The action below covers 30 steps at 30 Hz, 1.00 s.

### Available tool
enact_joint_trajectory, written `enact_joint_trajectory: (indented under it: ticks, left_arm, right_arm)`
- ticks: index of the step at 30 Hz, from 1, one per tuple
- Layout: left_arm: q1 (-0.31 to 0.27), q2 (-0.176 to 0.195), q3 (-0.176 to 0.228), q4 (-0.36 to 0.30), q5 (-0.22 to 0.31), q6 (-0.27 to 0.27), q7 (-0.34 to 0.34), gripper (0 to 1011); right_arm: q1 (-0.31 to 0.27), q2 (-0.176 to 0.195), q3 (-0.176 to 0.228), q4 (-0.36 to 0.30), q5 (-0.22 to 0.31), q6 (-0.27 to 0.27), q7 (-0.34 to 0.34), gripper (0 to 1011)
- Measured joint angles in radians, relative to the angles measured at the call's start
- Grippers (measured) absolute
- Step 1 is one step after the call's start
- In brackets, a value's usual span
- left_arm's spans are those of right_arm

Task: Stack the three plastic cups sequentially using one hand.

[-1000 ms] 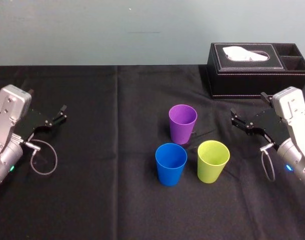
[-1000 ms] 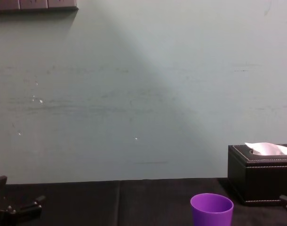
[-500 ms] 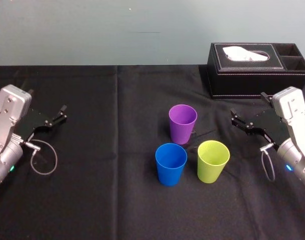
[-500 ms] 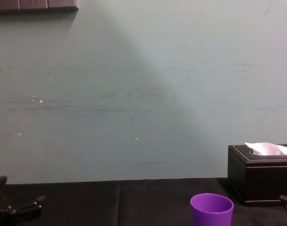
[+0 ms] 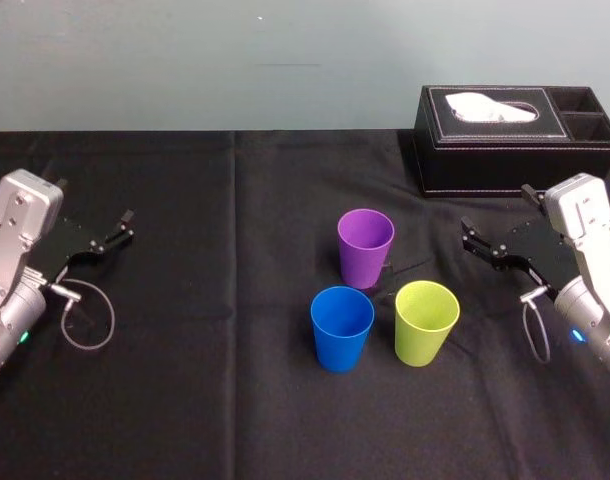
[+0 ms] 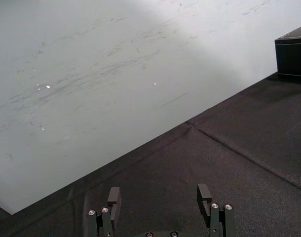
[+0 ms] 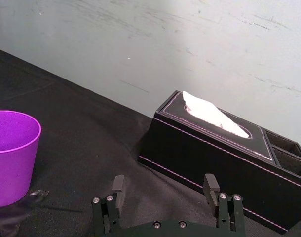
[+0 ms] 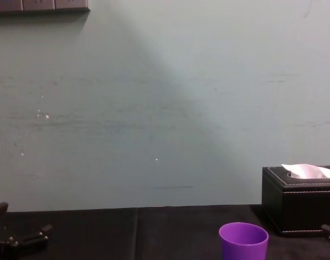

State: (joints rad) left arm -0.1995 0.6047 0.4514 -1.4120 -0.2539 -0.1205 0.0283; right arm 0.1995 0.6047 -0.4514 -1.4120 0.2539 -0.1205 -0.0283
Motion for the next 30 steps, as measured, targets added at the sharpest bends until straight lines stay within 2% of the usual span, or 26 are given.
enact_joint_trajectory:
  ticks: [4, 10, 11, 12, 14, 16, 17, 21, 26, 29, 30]
  left_arm:
    - [0.0, 0.0, 0.0, 0.0, 0.0, 0.0, 0.0, 1011]
    - [0.0, 0.0, 0.0, 0.0, 0.0, 0.0, 0.0, 1011]
    - [0.0, 0.0, 0.0, 0.0, 0.0, 0.0, 0.0, 1011]
    - [0.0, 0.0, 0.0, 0.0, 0.0, 0.0, 0.0, 1011]
    - [0.0, 0.0, 0.0, 0.0, 0.0, 0.0, 0.0, 1012]
    - [0.0, 0.0, 0.0, 0.0, 0.0, 0.0, 0.0, 1011]
    - [0.0, 0.0, 0.0, 0.0, 0.0, 0.0, 0.0, 1011]
    - [0.0, 0.0, 0.0, 0.0, 0.0, 0.0, 0.0, 1011]
    - [0.0, 0.0, 0.0, 0.0, 0.0, 0.0, 0.0, 1011]
    - [0.0, 0.0, 0.0, 0.0, 0.0, 0.0, 0.0, 1011]
    - [0.0, 0.0, 0.0, 0.0, 0.0, 0.0, 0.0, 1011]
  right_arm:
    - [-0.006, -0.001, 0.01, -0.003, 0.005, 0.002, 0.003, 1003]
    - [-0.062, 0.013, 0.07, -0.047, 0.083, -0.002, 0.049, 1003]
    - [-0.085, 0.023, 0.089, -0.07, 0.105, -0.007, 0.063, 1002]
    - [-0.085, 0.023, 0.089, -0.07, 0.105, -0.007, 0.063, 1003]
    - [-0.134, 0.045, 0.125, -0.114, 0.143, -0.022, 0.088, 1003]
    - [-0.169, 0.061, 0.148, -0.148, 0.164, -0.037, 0.104, 1003]
    - [-0.169, 0.061, 0.148, -0.148, 0.164, -0.037, 0.104, 1002]
    - [-0.246, 0.093, 0.201, -0.212, 0.21, -0.065, 0.138, 1003]
    - [-0.323, 0.126, 0.248, -0.261, 0.249, -0.096, 0.183, 1003]
    - [-0.382, 0.153, 0.287, -0.292, 0.295, -0.119, 0.235, 1003]
    - [-0.382, 0.153, 0.287, -0.292, 0.295, -0.119, 0.235, 1003]
